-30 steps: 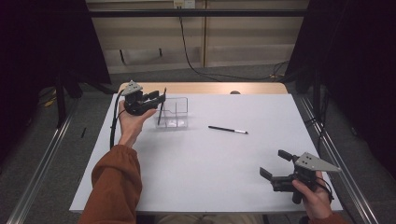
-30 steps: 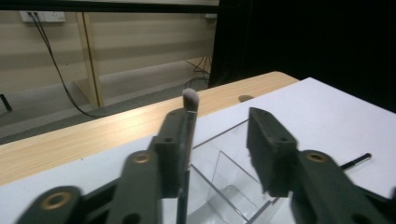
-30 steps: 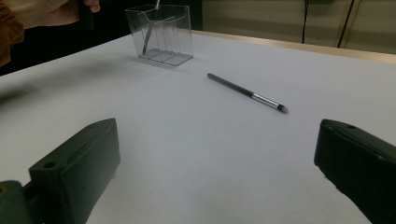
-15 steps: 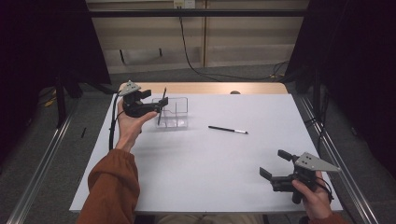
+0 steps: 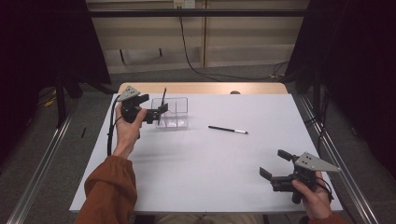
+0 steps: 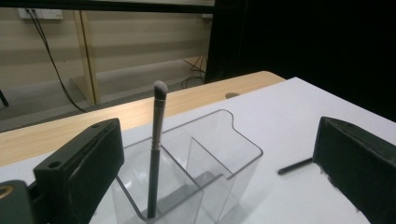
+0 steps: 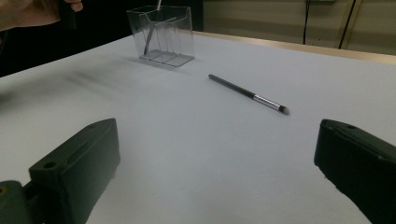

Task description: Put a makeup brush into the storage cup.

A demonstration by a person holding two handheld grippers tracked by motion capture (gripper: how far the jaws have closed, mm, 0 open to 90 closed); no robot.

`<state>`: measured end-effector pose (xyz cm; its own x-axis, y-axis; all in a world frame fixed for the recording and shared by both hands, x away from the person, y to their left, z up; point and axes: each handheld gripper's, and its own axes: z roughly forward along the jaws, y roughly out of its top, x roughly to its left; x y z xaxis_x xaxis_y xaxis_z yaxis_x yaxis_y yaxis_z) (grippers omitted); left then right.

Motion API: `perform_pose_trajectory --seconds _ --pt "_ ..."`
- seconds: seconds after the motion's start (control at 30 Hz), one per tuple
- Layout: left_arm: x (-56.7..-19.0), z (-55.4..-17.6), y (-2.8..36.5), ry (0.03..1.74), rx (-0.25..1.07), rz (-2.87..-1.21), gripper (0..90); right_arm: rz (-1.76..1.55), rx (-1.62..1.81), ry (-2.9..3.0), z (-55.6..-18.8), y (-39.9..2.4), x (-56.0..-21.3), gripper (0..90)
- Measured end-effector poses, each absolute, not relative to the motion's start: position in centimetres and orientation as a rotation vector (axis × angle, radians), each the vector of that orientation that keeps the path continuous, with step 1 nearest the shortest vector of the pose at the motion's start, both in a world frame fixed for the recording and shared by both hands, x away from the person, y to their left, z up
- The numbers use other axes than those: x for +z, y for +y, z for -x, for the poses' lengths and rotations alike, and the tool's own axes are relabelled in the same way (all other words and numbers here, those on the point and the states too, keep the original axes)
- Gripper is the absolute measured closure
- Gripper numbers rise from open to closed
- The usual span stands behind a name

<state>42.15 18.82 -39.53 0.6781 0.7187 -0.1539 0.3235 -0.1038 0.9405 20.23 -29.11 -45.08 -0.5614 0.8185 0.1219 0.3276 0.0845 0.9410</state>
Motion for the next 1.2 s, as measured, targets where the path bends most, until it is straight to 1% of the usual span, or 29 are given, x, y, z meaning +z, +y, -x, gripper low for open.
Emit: perform_pose_trajectory --seconds 0.37,0.47,0.6,0.7,1.03,1.2 --pt "-40.0 -39.6 19.7 0.847 0.471 -1.704 3.8 -1.128 1.484 1.927 -20.2 -29.1 -45.1 0.0" --pt "-40.1 -39.0 20.0 0.842 0.463 -1.708 4.9 -1.129 1.484 1.927 -20.2 -29.1 -45.1 0.0" --pt "-40.1 -38.1 20.4 0.848 0.489 -1.708 4.8 -1.132 1.484 1.925 -20.2 -29.1 -45.1 0.0" --pt "-40.3 -37.5 20.7 0.851 0.475 -1.693 4.8 -1.126 1.485 1.927 -20.2 -29.1 -45.0 0.0" --pt "-40.3 -35.3 21.2 0.831 0.518 -1.727 3.2 -1.133 1.483 1.926 -20.2 -29.1 -45.0 0.0" --pt "-40.6 -34.2 21.9 0.847 0.503 -1.699 3.2 -1.130 1.482 1.924 -20.2 -29.1 -45.0 0.0"
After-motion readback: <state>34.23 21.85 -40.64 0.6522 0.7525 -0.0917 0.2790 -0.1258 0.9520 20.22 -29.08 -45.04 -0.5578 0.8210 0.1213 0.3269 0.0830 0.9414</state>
